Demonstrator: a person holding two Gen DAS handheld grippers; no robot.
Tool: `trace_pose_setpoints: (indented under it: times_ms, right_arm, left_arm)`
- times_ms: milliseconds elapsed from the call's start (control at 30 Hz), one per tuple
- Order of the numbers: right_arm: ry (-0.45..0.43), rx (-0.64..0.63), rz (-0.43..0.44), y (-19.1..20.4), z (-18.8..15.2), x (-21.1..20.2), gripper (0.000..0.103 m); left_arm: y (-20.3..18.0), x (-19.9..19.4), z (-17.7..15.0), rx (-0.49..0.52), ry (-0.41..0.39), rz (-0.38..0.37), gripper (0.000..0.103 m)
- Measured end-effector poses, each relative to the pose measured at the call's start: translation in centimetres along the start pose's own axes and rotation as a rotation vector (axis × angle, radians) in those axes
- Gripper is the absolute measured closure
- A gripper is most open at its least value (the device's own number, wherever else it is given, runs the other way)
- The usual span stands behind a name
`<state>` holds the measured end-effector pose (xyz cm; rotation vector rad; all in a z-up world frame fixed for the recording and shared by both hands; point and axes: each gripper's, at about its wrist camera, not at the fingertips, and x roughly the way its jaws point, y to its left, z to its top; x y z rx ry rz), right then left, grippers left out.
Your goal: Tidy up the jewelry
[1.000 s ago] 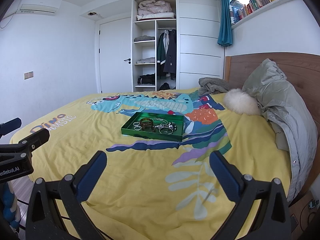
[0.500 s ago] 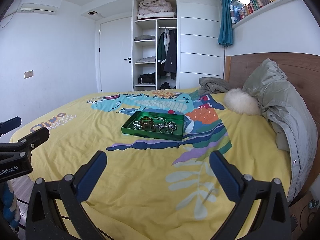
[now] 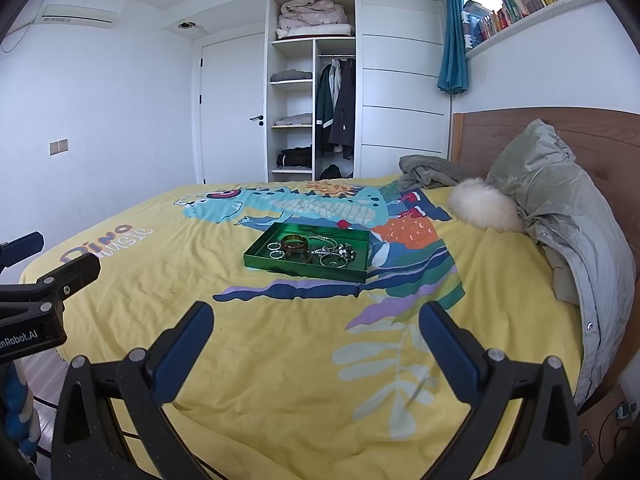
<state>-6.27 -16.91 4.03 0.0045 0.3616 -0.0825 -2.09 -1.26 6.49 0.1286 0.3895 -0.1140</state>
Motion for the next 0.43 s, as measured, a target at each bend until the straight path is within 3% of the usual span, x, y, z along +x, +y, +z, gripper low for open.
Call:
trace_pose_setpoints:
  times_ms: [433]
  right_arm:
    - [0.002, 0.002, 0.001, -0.12, 0.04, -0.02, 0.000]
  left_arm:
    - [-0.18, 0.07, -0.21, -0.003, 0.006, 0.001, 0.000]
